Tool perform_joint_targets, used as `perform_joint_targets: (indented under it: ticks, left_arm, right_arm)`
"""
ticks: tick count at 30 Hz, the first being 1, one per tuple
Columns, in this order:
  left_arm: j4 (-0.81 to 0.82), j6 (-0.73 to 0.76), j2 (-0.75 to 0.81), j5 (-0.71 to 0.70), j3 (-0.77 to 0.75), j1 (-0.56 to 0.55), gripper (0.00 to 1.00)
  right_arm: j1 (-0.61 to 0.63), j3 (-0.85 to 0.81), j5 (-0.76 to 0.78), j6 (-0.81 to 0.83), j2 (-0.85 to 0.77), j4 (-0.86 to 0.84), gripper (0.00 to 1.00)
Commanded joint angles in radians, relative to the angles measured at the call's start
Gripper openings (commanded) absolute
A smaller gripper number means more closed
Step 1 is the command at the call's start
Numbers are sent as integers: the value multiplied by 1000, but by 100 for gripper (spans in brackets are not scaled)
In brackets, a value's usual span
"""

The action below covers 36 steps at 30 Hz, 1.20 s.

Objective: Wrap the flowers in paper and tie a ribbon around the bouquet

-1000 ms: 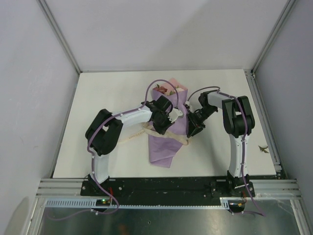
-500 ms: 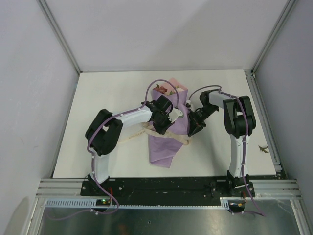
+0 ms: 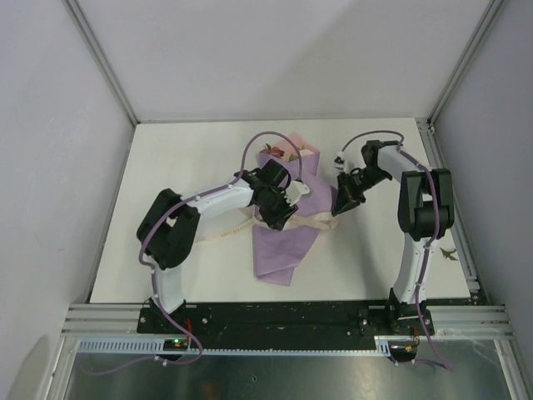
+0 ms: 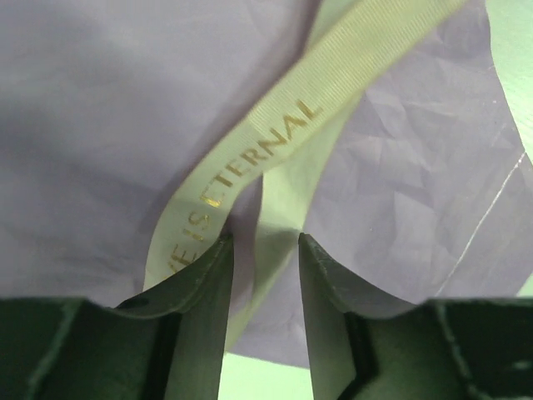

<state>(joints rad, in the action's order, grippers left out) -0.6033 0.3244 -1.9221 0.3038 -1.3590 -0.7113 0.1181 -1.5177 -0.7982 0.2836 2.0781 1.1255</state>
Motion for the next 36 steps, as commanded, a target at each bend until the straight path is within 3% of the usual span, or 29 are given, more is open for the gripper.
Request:
perform_joint_targets:
  ticks: [1, 9, 17, 23, 27, 32, 36]
  left_arm:
    - [21, 46, 144, 55, 20, 17, 45]
    - [20, 104, 235, 40, 93, 31, 54]
    - [43, 68, 114, 80, 14, 5, 40]
    - [52, 89, 25, 39, 12, -6, 35]
    - [51, 104, 10, 31, 20, -6, 33]
    - [51, 105, -3, 28, 18, -8, 32]
    - [52, 110, -14, 23, 16, -12, 31]
  right_arm:
    - [-37, -47, -14, -24, -51, -15, 0]
    - [-59, -52, -57, -21, -41, -14, 0]
    - [-41, -42, -83, -25, -8, -9, 1]
    - [-8, -42, -33, -6, 21, -13, 14]
    - [12, -43, -10, 2, 43, -22, 13]
    - [22, -46, 1, 11, 48, -23, 3]
    - [20, -47, 27, 20, 40, -16, 12]
